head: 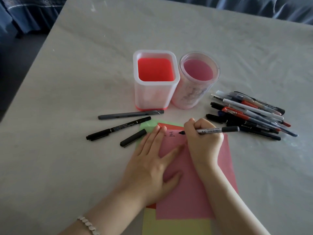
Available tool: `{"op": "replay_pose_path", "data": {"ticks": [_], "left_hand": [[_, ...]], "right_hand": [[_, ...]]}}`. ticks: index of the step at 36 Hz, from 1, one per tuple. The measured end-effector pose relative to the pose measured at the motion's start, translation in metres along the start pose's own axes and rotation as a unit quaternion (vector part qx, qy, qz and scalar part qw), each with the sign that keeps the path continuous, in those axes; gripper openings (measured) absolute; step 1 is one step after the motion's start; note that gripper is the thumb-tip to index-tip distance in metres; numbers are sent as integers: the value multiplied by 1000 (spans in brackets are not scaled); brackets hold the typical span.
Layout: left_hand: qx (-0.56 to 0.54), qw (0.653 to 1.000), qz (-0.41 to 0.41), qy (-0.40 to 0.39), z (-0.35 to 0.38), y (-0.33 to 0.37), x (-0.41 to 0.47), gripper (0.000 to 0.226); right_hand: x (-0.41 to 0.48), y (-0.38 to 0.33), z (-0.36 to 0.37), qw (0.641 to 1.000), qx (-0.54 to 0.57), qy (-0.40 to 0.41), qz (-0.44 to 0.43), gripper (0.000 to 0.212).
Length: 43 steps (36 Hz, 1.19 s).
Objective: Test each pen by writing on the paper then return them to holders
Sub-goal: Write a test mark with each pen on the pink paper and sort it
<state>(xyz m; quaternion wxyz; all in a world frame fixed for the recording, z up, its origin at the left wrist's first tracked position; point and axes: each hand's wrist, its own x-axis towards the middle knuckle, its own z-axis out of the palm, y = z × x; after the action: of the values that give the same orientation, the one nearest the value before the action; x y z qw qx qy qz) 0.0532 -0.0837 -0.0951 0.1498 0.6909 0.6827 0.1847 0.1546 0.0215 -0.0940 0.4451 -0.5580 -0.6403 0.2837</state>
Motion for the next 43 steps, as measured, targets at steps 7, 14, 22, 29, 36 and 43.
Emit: {"op": "replay_pose_path", "data": {"ticks": [7,14,22,29,36,43], "left_hand": [[-2,1000,-2,-2,-1,0,0,53],[3,1000,-4,-5,-1,0,0,53],[3,1000,-5,-6,-1,0,0,53],[2,1000,-3,-7,-1,0,0,53],[4,1000,-5,-6,-1,0,-1,53],[7,1000,-3,-4,-1,1,0,54]], "right_hand": [[0,0,1,1000,-13,21,-6,36],[0,-1,-1,1000,12,9,5,35],[0,1,-1,1000,2,2,-5,35],[0,3,1,1000,7,12,-6,39],[0,1,-1,1000,14,15,5,34],[0,0,0,1000,12,-7,3,35]]}}
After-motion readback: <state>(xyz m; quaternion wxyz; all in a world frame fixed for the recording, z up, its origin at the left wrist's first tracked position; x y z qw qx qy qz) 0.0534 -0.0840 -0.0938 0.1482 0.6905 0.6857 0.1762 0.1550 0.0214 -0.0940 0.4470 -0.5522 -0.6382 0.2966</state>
